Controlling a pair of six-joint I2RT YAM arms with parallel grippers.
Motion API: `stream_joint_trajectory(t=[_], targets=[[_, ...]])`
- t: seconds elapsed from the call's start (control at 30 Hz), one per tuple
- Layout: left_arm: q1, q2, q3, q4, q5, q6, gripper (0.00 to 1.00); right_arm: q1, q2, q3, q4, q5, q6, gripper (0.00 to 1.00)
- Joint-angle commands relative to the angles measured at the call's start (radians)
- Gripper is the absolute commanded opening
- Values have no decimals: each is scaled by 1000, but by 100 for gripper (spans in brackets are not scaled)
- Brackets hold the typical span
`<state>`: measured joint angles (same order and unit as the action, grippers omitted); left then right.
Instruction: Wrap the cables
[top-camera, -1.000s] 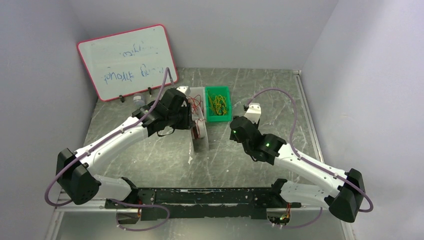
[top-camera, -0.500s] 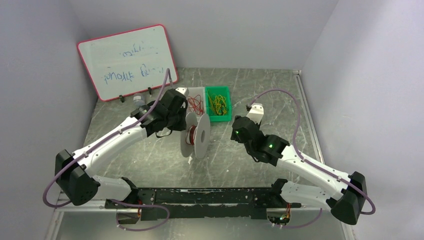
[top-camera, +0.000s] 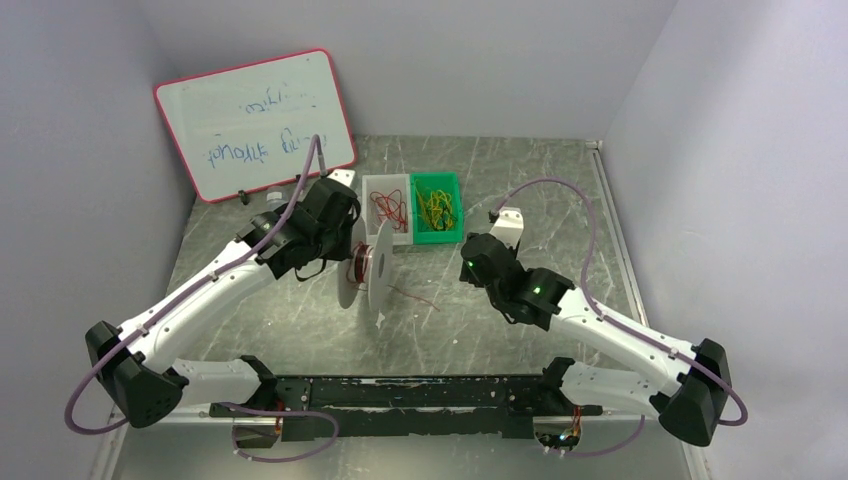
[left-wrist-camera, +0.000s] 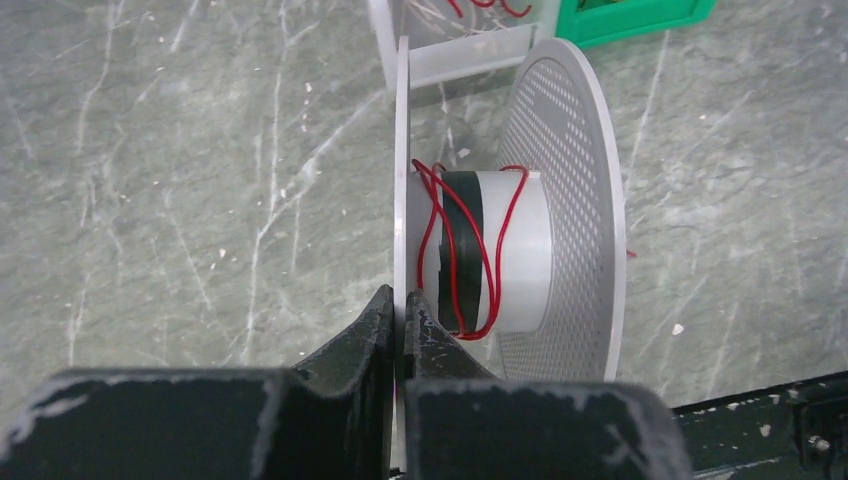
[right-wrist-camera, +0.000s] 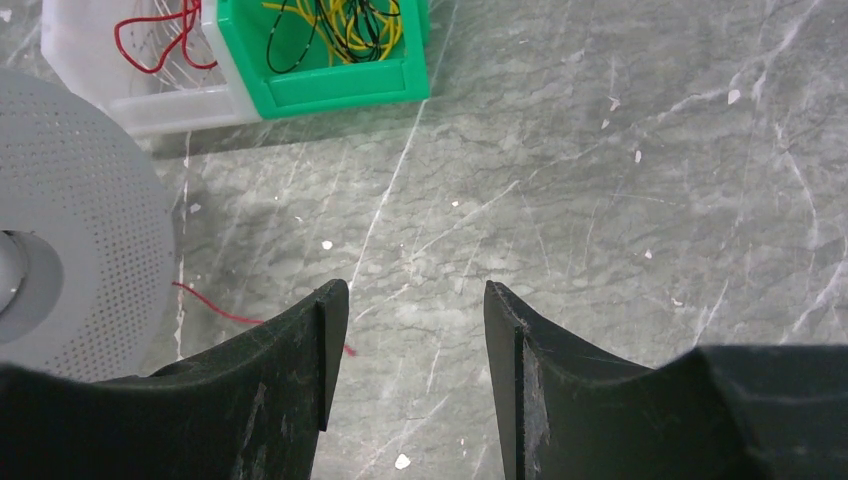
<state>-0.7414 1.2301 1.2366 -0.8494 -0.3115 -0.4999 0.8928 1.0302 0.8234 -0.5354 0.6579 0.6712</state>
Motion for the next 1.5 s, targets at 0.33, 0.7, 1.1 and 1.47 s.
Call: stream_joint_trajectory(t=[0.33, 0.7, 1.1, 1.47], targets=[[-1, 6, -16, 8, -140, 31, 7, -7, 26, -6, 27, -3, 0, 56], [7, 40, -61, 59, -100, 37, 7, -8, 37, -15, 41, 3, -8, 56], [21, 74, -84, 92, -94, 35, 32, -8, 42, -17, 42, 3, -6, 57], [23, 51, -76, 71, -136, 35, 57, -9, 73, -3, 59, -21, -8, 60]])
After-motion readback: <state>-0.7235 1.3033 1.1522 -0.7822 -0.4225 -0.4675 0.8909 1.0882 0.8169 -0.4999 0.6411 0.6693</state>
